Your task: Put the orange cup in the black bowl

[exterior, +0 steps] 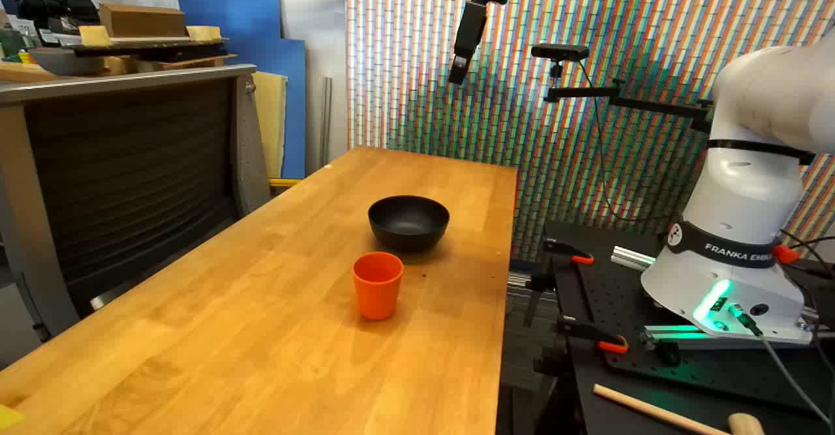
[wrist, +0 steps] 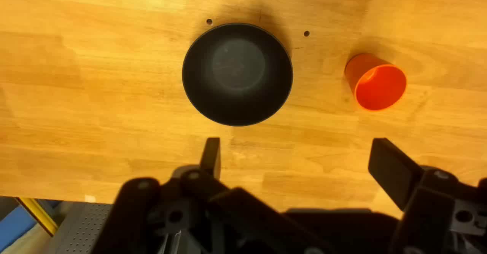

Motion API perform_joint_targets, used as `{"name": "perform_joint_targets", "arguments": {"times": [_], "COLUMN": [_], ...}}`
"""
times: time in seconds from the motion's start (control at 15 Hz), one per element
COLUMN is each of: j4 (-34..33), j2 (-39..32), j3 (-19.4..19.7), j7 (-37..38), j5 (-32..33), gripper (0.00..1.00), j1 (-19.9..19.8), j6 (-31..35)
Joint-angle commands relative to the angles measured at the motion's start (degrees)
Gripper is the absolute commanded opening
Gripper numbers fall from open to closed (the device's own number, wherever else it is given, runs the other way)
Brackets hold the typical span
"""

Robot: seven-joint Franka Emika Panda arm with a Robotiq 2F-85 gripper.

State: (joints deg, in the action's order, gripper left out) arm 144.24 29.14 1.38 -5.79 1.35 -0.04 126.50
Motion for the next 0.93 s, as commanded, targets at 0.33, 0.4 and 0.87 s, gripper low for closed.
{"name": "perform_joint_targets", "arguments": {"times": [0.33,0.4,0.87], "j4": [-1.0,-2.8,-21.0], "j2": [0.3,-2.0,-25.8], "j3": [0.1,-0.3,-3.0], "j7": [0.1,2.2,5.1], "j5": [0.1,0.5,1.2], "gripper": [1.0,1.0,1.0], "j1": [0.1,-0.7,1.0], "j6": [-0.1,-2.0,-11.1]}}
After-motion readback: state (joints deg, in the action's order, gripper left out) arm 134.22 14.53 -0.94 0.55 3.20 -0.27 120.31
